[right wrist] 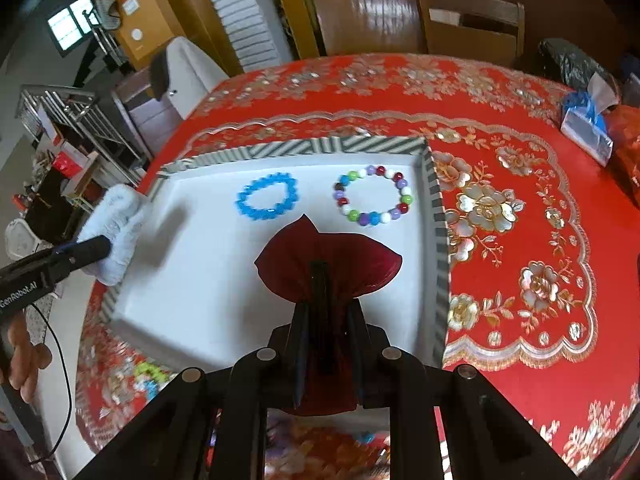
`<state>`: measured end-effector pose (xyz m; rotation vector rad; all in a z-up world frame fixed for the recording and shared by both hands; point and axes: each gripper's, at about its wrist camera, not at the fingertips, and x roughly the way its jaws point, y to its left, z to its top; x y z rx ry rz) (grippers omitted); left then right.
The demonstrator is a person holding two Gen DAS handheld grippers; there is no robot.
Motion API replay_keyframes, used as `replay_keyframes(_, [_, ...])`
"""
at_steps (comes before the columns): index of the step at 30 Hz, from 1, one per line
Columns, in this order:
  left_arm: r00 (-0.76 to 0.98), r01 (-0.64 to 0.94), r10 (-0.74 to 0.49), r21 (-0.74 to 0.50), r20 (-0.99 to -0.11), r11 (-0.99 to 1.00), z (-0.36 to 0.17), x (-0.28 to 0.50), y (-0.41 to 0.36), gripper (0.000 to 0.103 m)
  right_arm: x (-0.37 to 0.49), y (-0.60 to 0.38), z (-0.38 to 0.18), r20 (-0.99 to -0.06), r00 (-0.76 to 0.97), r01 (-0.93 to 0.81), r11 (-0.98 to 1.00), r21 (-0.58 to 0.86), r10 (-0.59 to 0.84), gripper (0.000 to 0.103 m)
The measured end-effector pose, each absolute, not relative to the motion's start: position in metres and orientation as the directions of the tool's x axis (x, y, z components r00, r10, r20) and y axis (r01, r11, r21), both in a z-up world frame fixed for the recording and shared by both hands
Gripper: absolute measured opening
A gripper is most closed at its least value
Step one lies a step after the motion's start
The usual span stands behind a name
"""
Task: Organize jewelry
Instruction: 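Carry scrunchie and red bow into the tray and open both tools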
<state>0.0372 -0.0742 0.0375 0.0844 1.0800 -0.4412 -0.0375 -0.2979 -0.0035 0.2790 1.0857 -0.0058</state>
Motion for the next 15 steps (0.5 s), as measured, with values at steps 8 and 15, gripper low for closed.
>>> replay_keyframes(8, [0.384, 0.355, -0.259, -0.117, -0.887, 0.928, 0.014, 0.08, -0.105, 0.021, -0.013, -0.322, -0.029, -0.899, 0.425, 0.165, 0.968, 0.19, 0.104, 0.017])
replay_keyframes(15, [0.376, 0.328, -0.214, -0.087, -0.901, 0.941, -0.007, 0.104, -0.119, 0.021, 0.0, -0.328, -0.039, -0.908, 0.412, 0.156, 0.975, 0.158, 0.081, 0.017])
